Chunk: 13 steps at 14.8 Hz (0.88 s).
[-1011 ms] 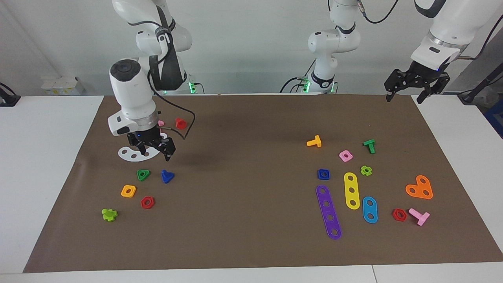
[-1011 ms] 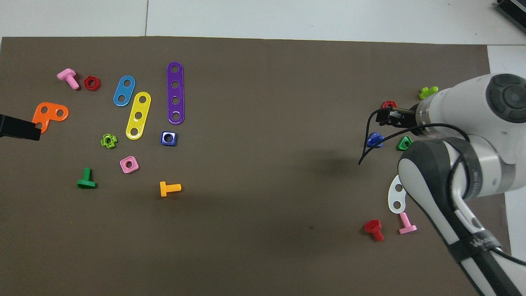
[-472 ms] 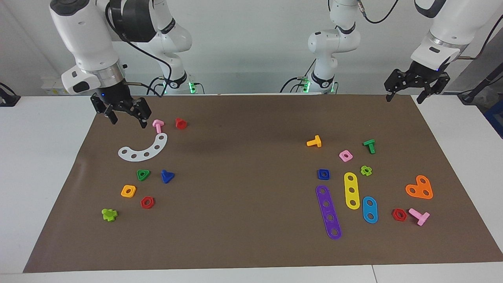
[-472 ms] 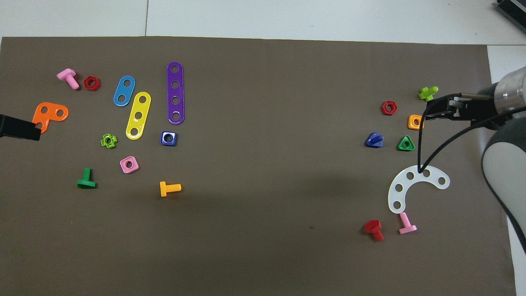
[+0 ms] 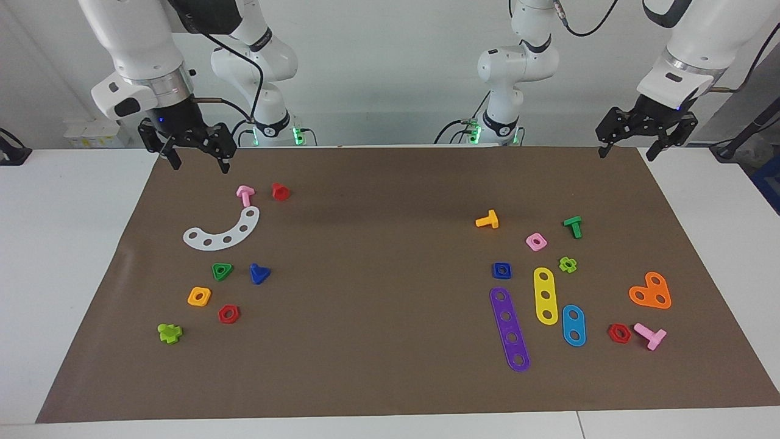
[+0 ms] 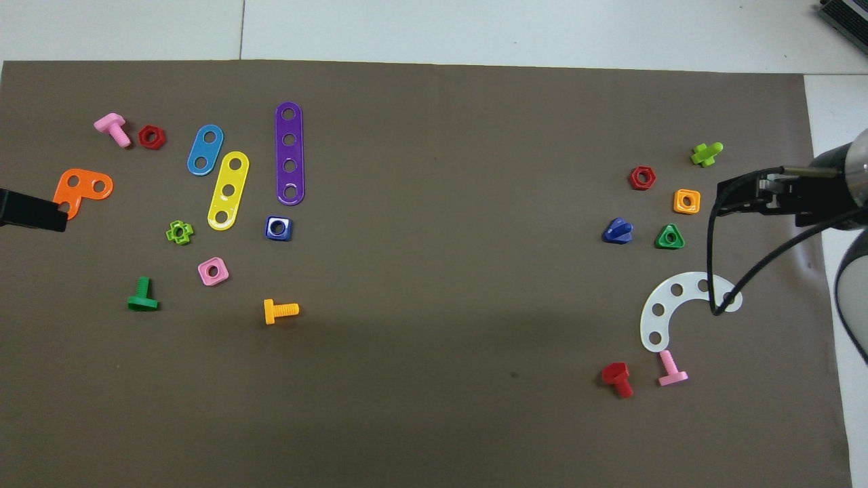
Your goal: Unscrew and place screws in storage area
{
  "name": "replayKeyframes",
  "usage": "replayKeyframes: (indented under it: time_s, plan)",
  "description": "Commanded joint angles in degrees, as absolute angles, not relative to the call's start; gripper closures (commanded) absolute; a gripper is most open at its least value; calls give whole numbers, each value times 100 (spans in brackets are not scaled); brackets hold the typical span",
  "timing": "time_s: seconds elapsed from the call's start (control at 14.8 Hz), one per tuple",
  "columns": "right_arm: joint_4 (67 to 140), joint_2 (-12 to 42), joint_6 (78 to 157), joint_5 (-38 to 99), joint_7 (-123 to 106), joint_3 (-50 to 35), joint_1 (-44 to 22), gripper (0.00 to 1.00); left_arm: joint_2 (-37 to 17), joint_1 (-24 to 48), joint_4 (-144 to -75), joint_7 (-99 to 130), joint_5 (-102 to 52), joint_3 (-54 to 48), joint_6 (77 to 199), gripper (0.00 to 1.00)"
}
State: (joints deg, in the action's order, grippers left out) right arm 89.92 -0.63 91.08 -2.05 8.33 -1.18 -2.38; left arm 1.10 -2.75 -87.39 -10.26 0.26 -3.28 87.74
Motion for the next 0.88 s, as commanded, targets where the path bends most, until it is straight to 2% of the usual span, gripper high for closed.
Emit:
replayKeyframes:
  time_s: [0.0,0.81]
  plan:
    - [8956,-105,9018,-97,493,-132,-167,0,290,-316,-8921,-1011,105,-352,8745,0]
    - [9009,-176,8675,-97,641,-114,-220,0,290,-308,-8921,-1011,105,-352,8745,0]
